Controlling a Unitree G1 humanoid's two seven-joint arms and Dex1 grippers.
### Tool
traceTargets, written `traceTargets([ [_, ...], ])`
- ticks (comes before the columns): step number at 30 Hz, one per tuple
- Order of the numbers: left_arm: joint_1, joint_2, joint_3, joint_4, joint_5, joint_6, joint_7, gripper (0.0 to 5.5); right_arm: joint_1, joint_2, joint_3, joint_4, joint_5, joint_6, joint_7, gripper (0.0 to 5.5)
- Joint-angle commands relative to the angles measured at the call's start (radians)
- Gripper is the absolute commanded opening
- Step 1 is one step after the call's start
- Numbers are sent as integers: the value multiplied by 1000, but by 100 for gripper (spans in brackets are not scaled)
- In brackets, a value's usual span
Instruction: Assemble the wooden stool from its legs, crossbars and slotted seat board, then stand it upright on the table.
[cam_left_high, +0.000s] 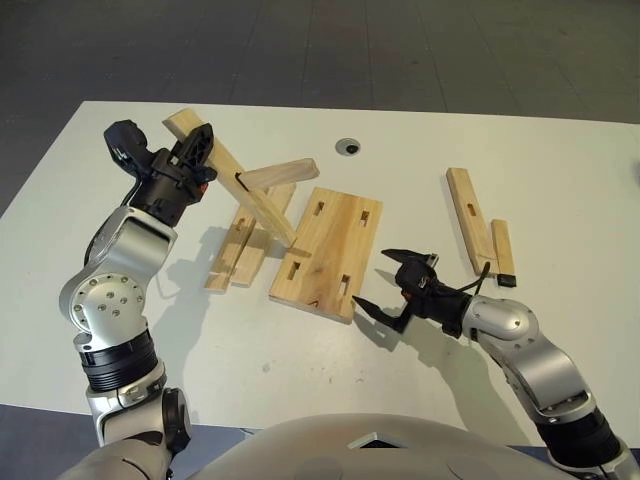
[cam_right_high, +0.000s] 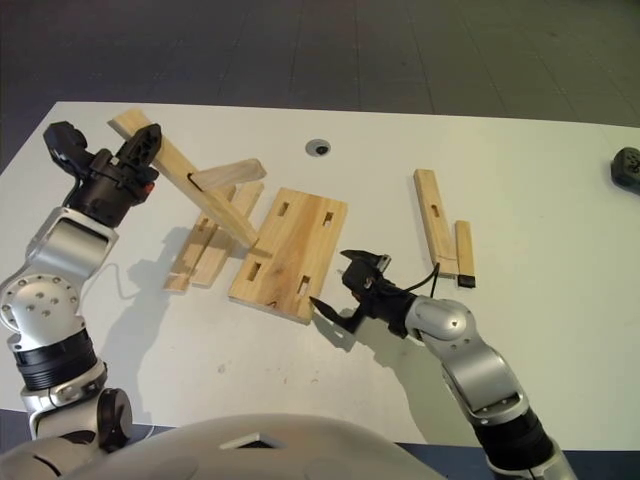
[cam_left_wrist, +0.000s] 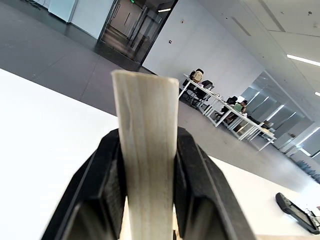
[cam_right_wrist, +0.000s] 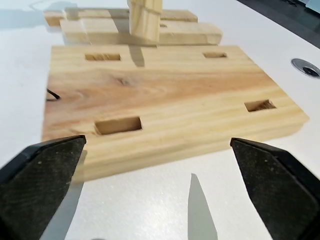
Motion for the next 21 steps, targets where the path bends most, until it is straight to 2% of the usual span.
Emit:
traceTargets([
  [1, 7, 19, -24, -36, -32, 32, -57, 106, 20, 39, -28, -46, 49, 9, -18, 540],
  [4, 15, 36, 8, -62, -79, 37, -71, 106, 26, 30, -50, -31, 35, -9, -30, 540],
  [6, 45, 26, 30, -126, -135, 40, -20, 106, 23, 35, -75, -17, 32, -15, -47, 540],
  [12, 186, 42, 8, -286, -291, 65, 92, 106, 70, 37, -88, -28, 21, -36, -70, 540],
  [16, 235, 102, 7, -289, -253, 66, 77, 106, 63, 37, -95, -18, 26, -41, -72, 540],
  [21, 224, 105, 13, -252, -172, 12, 71, 106, 68, 32, -105, -18, 23, -49, -76, 540],
])
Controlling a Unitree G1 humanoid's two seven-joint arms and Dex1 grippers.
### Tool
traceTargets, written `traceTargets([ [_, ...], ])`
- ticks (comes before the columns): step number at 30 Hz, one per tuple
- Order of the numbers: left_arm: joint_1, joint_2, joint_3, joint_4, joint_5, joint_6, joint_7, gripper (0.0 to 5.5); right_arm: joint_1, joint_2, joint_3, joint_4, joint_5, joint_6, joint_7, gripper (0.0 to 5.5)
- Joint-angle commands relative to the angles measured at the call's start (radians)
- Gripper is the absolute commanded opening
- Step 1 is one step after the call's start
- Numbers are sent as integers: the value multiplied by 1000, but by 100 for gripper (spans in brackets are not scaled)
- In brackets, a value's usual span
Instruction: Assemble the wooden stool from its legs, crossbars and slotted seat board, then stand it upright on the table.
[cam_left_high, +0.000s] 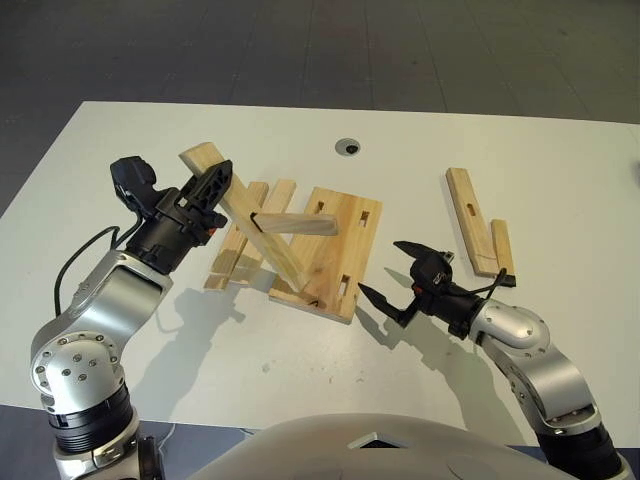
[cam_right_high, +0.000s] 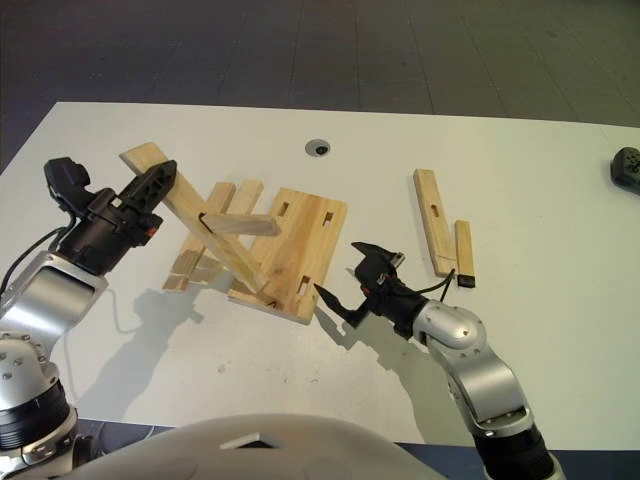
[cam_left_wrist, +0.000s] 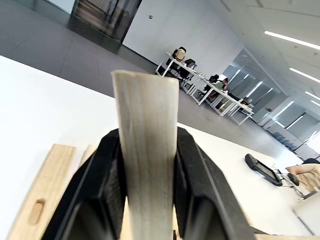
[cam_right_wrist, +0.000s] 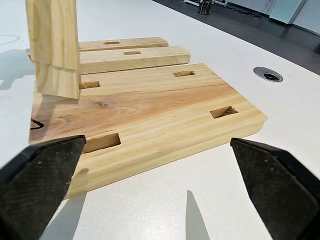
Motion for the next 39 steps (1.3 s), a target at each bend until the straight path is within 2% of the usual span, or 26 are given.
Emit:
traceTargets([
  [1, -5, 4, 5, 22, 53, -46, 0, 106, 15, -6, -18, -11, -9, -10, -8, 540],
  [13, 24, -129, -105, 76, 262, -180, -27, 106, 26, 2, 3, -18, -28, -10, -17, 540],
  [21, 44, -107, -225, 28, 460, -231, -109, 106, 37, 7, 7, -20, -36, -11, -26, 540],
  [39, -75, -184, -260, 54, 584, -263, -112, 106, 29, 10, 29, -7, -50, -18, -30, 540],
])
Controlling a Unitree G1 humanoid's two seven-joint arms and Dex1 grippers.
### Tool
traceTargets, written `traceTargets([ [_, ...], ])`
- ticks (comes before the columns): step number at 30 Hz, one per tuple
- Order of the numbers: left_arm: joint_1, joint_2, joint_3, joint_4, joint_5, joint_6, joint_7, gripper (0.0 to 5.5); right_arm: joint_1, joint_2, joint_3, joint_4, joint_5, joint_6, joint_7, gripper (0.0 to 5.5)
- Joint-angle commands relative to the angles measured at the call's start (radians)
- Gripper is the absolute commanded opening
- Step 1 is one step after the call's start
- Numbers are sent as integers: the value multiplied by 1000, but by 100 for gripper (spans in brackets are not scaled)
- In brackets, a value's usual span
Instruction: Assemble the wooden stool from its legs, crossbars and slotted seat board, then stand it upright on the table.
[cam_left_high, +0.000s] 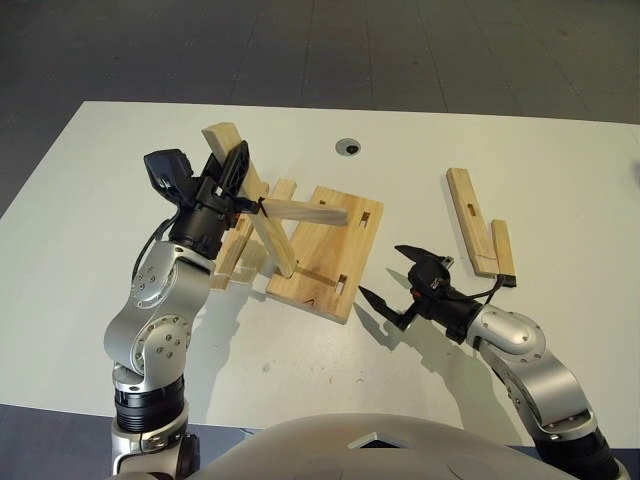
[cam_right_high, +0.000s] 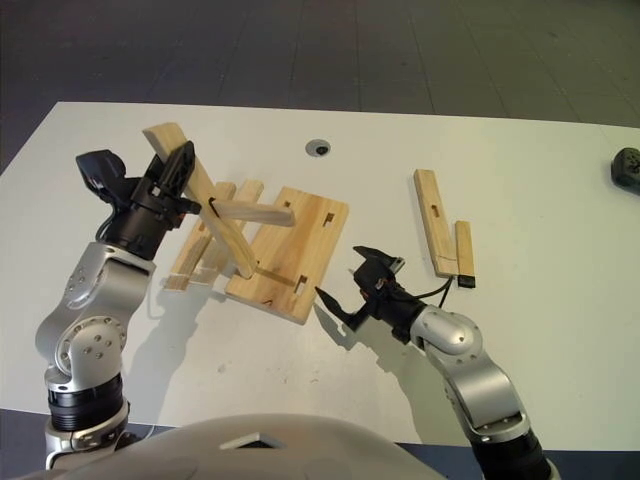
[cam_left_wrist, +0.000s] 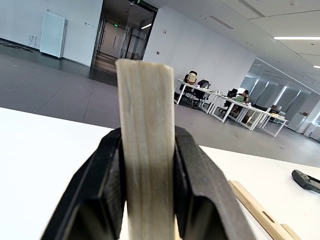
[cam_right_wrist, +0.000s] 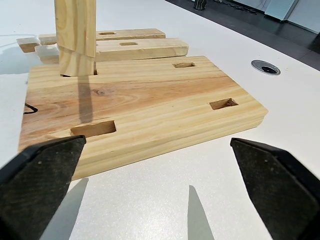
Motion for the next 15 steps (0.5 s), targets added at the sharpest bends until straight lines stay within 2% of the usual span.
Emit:
traceTargets([
  [1, -25, -11, 2, 10, 30, 5, -1, 106, -2, 1, 7, -8, -11, 0, -3, 540],
  [10, -51, -19, -5, 16, 77, 1, -23, 106, -11, 2, 17, -13, -11, 7, -9, 540],
  [15, 20, -26, -28, 26, 122, -1, -46, 106, -10, 0, 16, -17, -12, 8, -16, 540],
])
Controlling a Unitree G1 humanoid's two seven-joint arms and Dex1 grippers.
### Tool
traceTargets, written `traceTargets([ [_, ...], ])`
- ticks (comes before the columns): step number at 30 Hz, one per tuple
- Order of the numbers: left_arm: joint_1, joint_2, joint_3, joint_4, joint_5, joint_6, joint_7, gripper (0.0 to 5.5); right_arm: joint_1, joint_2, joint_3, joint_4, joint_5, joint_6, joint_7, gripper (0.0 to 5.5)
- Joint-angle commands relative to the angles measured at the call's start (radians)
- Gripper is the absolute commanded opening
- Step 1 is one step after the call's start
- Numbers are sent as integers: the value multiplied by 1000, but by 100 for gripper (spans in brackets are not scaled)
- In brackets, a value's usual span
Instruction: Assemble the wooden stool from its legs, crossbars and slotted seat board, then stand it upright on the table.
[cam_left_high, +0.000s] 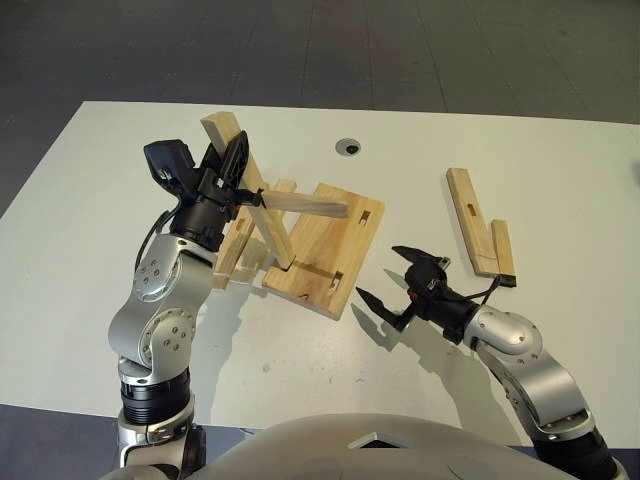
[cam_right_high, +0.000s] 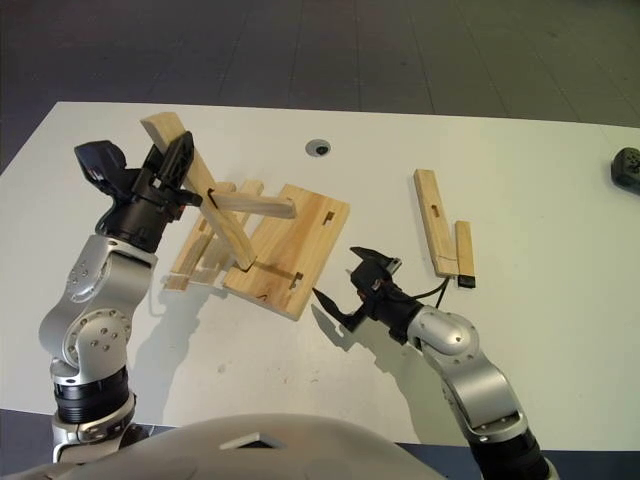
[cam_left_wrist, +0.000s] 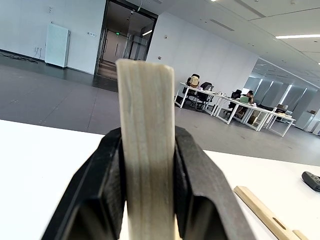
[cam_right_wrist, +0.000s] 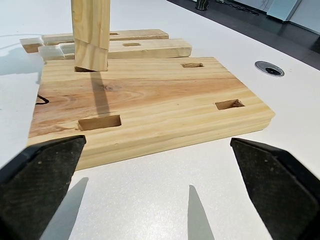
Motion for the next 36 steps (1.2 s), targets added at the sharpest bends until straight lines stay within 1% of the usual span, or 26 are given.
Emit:
traceTargets([
  [1, 77, -4, -22, 16, 55, -6, -19, 106, -6, -1, -2, -16, -11, 7, -5, 540],
  [4, 149, -2, -14, -11, 89, -25, -15, 106, -7, -4, -3, -17, -13, 7, -6, 540],
  [9, 249, 38, -4, -79, 176, -57, -16, 106, -4, -6, -10, -15, -16, 4, -9, 540],
  [15, 443, 87, -82, -141, 281, -112, -88, 106, -7, -5, -15, 4, -29, -8, -9, 540],
  [18, 499, 51, -77, -98, 283, -144, -86, 106, -4, -2, -14, 6, -37, -12, -12, 540],
  [20, 534, 4, -52, -51, 241, -140, -67, 106, -5, 2, -11, 5, -40, -13, -15, 540],
  [22, 550, -27, -21, -12, 184, -118, -59, 106, -4, 4, -10, 3, -44, -13, -18, 540],
  [24, 554, -27, -3, 6, 148, -95, -69, 106, -3, 5, -9, 2, -46, -13, -20, 540],
  [31, 618, 52, -26, 27, 182, -111, -148, 106, -12, 0, -12, -4, -59, -14, -19, 540],
  [36, 505, 107, -37, 1, 218, -124, -168, 106, -14, 7, -13, 1, -68, -15, -25, 540],
])
